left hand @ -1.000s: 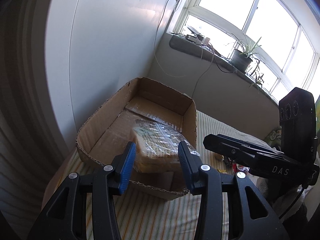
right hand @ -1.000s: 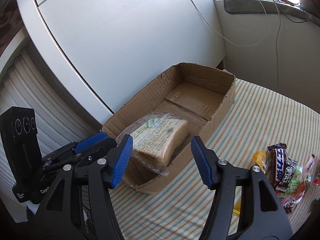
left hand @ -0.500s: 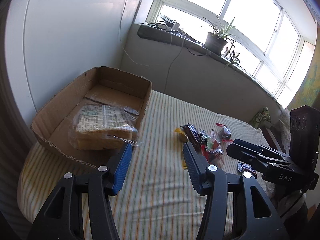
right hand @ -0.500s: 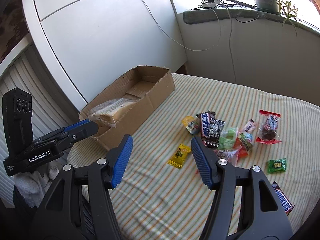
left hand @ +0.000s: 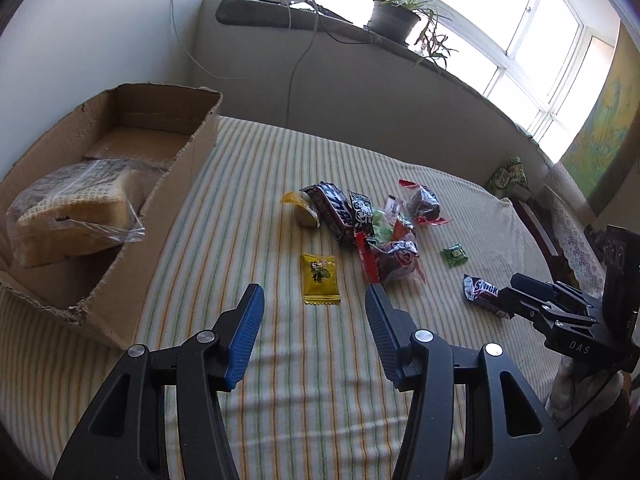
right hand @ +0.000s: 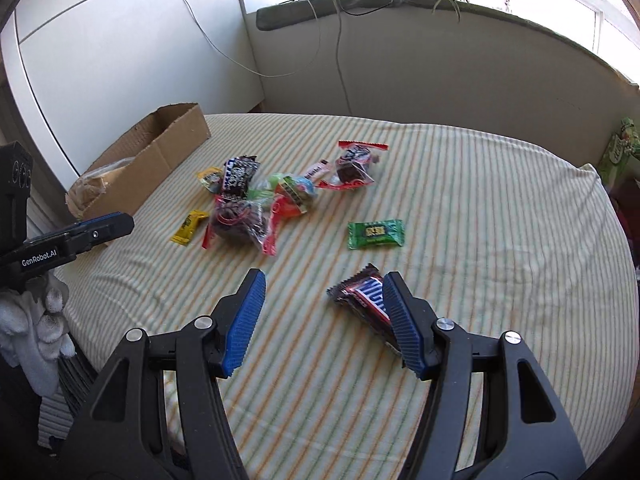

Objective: Organize snacks
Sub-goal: 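Move the right gripper to the Snickers bar and close on it, then carry the Snickers bar toward the box while the left gripper grasps the yellow packet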

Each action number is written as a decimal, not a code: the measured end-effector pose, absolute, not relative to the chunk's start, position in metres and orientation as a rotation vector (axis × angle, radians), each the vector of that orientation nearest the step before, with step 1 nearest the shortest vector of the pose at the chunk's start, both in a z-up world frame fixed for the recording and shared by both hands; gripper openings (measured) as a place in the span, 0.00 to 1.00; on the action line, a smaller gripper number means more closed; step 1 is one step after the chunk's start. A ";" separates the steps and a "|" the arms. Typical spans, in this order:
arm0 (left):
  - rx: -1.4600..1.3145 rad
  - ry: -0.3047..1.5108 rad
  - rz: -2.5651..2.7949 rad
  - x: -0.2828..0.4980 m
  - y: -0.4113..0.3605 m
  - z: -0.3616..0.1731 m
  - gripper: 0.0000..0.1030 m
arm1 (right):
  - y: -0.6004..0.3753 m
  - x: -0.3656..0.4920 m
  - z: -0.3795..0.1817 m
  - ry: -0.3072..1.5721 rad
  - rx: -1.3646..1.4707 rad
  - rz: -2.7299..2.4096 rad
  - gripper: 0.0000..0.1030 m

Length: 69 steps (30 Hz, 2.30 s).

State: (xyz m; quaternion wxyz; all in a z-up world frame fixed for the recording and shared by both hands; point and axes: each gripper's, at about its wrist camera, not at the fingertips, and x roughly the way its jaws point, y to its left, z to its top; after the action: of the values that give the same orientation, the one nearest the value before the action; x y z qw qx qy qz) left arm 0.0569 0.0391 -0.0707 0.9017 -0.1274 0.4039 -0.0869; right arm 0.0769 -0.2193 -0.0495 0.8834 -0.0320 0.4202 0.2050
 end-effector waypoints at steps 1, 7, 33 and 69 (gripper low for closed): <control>-0.251 0.842 -0.184 0.060 0.036 -0.073 0.47 | -0.224 0.078 -0.052 0.880 -0.075 0.418 0.62; -0.203 0.884 -0.175 0.077 0.024 -0.087 0.40 | -0.237 0.089 -0.070 0.936 -0.129 0.387 0.62; -0.118 0.925 -0.138 0.102 0.016 -0.106 0.18 | -0.235 0.107 -0.088 1.001 -0.224 0.454 0.29; -0.212 0.711 -0.014 0.048 0.098 -0.033 0.18 | -0.134 0.111 -0.003 0.804 -0.179 0.629 0.29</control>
State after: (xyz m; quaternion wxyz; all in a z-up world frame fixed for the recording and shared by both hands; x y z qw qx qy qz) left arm 0.0483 0.0977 -0.0328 0.9320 -0.1038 0.3472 -0.0068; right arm 0.1112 -0.1339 -0.0029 0.8687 -0.0856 0.3843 0.3007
